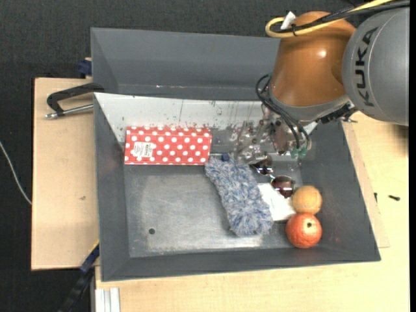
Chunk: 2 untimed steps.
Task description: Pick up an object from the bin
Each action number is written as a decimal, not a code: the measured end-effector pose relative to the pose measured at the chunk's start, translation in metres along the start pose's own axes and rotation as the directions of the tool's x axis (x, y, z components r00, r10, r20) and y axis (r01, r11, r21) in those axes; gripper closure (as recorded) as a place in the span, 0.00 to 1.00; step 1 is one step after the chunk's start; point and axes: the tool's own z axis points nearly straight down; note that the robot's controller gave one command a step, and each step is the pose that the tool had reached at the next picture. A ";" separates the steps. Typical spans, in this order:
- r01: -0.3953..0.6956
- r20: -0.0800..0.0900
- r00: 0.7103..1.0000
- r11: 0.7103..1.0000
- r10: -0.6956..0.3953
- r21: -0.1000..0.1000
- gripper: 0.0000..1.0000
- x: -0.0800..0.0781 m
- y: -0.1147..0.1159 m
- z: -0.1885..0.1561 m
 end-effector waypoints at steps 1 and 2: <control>0.000 0.000 1.000 1.000 0.000 0.000 1.00 0.000 0.000 0.000; 0.251 -0.004 0.968 0.968 -0.251 -0.001 0.00 0.004 -0.007 0.101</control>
Offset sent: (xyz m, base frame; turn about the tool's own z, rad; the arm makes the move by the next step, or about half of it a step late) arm -0.0035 -0.0086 -0.1029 -0.2571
